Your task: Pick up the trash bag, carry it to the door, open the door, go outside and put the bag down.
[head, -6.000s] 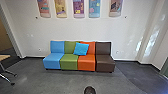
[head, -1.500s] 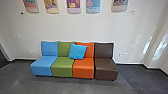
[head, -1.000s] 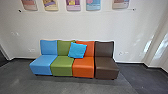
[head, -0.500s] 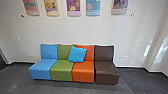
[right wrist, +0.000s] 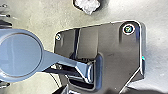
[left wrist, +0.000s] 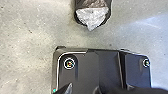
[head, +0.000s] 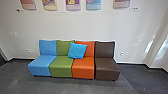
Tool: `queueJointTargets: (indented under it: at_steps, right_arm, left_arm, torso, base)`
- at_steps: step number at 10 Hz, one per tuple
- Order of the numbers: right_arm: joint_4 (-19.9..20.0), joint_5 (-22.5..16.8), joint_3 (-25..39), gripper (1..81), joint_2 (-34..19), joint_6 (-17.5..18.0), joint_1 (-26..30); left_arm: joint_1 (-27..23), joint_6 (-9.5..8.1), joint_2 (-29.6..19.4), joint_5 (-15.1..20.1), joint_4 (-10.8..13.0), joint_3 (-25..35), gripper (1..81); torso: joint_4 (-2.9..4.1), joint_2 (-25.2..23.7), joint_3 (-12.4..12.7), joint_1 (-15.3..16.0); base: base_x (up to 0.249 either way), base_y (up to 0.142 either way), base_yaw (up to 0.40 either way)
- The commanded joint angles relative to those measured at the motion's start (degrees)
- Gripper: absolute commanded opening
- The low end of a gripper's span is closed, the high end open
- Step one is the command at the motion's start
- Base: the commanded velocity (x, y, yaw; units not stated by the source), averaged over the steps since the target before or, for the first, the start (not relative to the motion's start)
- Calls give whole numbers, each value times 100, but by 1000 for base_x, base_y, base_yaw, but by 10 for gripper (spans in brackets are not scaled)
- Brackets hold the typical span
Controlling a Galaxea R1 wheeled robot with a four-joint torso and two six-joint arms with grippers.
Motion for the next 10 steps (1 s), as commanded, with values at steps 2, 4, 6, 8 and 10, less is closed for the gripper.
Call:
queueJointTargets:
  at_steps: [2,4,6,8,10]
  right_arm:
    - [73,-283,372,811,-442,22,239]
    - [64,-283,565,811,-600,22,248]
    - [64,-283,610,811,-644,31,274]
    - [64,-283,671,811,-715,110,300]
    - [64,-283,777,811,-811,118,344]
  left_arm:
    - [-665,9,-31,455,-106,-7,811]
    - [-823,0,49,578,-184,-16,811]
    - [-1034,0,127,665,-474,-103,811]
    - [-1228,0,374,771,-704,-517,811]
    - [-1395,0,601,956,-853,-824,811]
  torso:
    - [0,-763,-718,492]
    - [0,-1172,-1103,758]
    - [0,-1583,-1493,1021]
    - [0,-1985,-1872,1276]
    - [0,-2383,-2248,1532]
  base:
    - [0,0,0]
    - [0,0,0]
    - [0,0,0]
    - [0,0,0]
    - [0,0,0]
